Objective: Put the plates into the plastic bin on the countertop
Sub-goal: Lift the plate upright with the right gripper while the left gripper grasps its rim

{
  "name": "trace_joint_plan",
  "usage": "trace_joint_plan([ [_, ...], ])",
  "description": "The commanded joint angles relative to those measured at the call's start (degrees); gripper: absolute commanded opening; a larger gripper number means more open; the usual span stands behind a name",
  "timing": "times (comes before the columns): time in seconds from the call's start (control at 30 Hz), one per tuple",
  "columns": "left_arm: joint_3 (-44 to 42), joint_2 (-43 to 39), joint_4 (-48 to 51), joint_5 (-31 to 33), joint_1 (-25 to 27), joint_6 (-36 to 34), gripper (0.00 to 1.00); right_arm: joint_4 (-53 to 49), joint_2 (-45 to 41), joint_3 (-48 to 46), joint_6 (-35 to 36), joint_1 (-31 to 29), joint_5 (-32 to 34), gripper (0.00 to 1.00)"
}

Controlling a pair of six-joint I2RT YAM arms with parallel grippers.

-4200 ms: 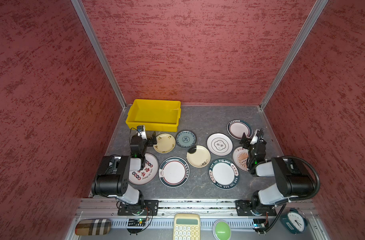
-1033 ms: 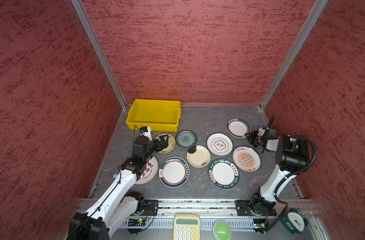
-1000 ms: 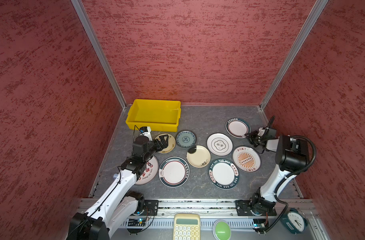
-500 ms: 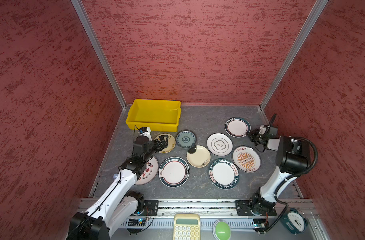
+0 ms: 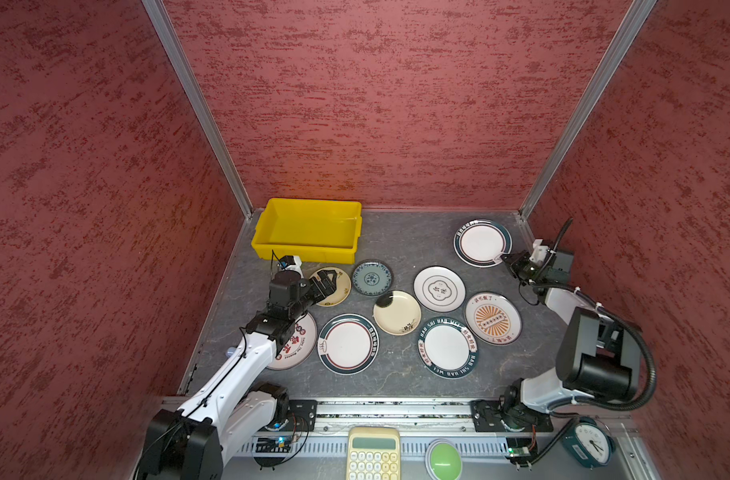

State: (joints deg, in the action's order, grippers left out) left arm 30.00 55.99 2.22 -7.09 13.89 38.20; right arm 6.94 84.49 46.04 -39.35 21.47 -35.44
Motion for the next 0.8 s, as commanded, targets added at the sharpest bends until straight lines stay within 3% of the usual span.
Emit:
trace_joint_plan([
  [0.0, 1.6, 1.2, -2.6, -2.5, -0.4, 2.3, 0.99, 1.4, -6.1, -2.0, -2.8, -0.4, -4.8, 0.00],
  [0.27, 1.6, 5.2, -7.9, -6.3, -0.3, 5.5, 0.99, 0.7, -13.6, -8.0, -2.5, -3.1, -12.2, 0.00],
  [0.5, 4.1, 10.2, -12.8, -10.2, 3.5, 6.2, 0.99, -1.2, -18.4, -9.7, 0.0, -11.4, -9.0, 0.00],
  [0.77, 3.8, 11.4, -23.0, -12.7, 10.0, 4.7, 0.99, 1.5, -18.3, -9.1, -2.5, -22.2, -6.4, 0.00],
])
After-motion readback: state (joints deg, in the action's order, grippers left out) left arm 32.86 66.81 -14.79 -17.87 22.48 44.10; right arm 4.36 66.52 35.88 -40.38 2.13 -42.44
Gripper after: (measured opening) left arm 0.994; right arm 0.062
